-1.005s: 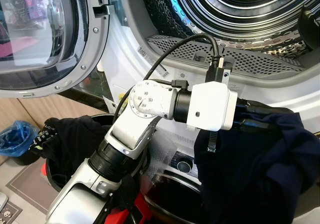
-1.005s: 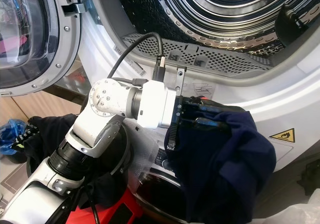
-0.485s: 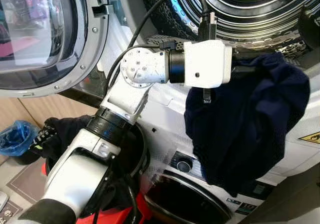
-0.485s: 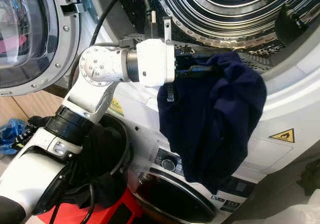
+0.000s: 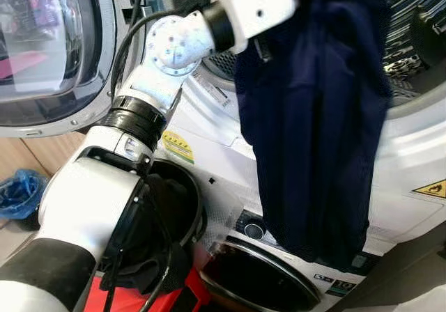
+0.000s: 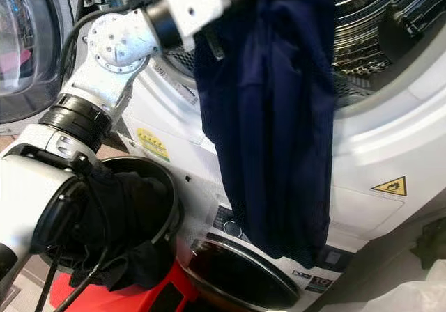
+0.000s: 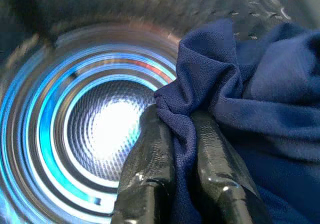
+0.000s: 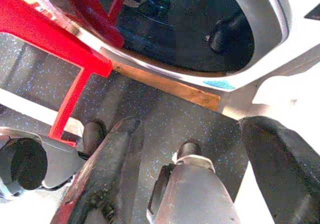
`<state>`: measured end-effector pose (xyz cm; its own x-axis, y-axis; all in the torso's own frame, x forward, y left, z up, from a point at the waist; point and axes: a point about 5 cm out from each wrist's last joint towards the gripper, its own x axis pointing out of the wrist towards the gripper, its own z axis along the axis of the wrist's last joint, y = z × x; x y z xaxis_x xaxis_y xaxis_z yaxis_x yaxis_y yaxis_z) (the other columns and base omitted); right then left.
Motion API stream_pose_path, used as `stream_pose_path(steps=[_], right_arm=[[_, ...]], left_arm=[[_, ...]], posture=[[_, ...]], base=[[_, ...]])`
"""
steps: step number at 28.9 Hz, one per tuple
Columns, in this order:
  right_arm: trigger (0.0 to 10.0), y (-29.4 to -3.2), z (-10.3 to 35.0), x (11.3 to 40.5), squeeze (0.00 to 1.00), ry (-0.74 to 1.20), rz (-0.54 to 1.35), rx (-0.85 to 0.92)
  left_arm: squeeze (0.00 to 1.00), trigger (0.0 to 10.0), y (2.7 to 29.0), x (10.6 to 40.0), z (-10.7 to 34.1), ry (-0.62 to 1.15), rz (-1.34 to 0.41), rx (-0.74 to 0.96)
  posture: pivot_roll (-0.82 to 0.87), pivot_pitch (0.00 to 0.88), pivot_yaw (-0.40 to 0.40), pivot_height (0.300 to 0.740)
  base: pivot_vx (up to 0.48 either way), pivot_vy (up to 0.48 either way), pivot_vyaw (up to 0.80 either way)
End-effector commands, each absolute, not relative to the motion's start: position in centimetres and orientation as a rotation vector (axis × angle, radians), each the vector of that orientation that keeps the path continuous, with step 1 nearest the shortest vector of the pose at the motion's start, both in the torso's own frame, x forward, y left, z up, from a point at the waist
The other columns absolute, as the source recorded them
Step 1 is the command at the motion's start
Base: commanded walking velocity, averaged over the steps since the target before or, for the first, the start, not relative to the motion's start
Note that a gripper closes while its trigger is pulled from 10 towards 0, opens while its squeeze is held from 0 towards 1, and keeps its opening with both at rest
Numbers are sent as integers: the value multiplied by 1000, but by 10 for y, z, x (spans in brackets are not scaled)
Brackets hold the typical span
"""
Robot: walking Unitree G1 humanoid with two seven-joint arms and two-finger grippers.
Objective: Clothes washing
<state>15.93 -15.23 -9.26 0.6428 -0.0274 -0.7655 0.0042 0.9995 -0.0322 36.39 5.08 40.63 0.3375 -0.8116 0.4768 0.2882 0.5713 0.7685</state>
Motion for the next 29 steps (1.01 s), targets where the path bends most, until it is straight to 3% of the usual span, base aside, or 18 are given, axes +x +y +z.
stream_pose_path(steps=[1, 6, 15, 29], right_arm=[[10000, -151, -94, 156, 0, 883, -29, -19], [10000, -152, -94, 156, 0, 882, -34, -18], [10000, -155, -94, 157, 0, 879, -43, -21], [10000, -154, -95, 154, 0, 885, -48, -15]], left_arm=[[0, 10000, 59, 370, 416, -947, -744, 482], [0, 10000, 65, 385, 409, -792, -737, 286], [0, 10000, 61, 391, 391, -669, -871, 198], [0, 10000, 56, 395, 361, -564, -915, 340]], posture=[[92, 76, 17, 740], [92, 76, 17, 740], [86, 66, 17, 740], [80, 57, 24, 740]], base=[[0, 0, 0], [0, 0, 0], [0, 0, 0], [17, 0, 0]])
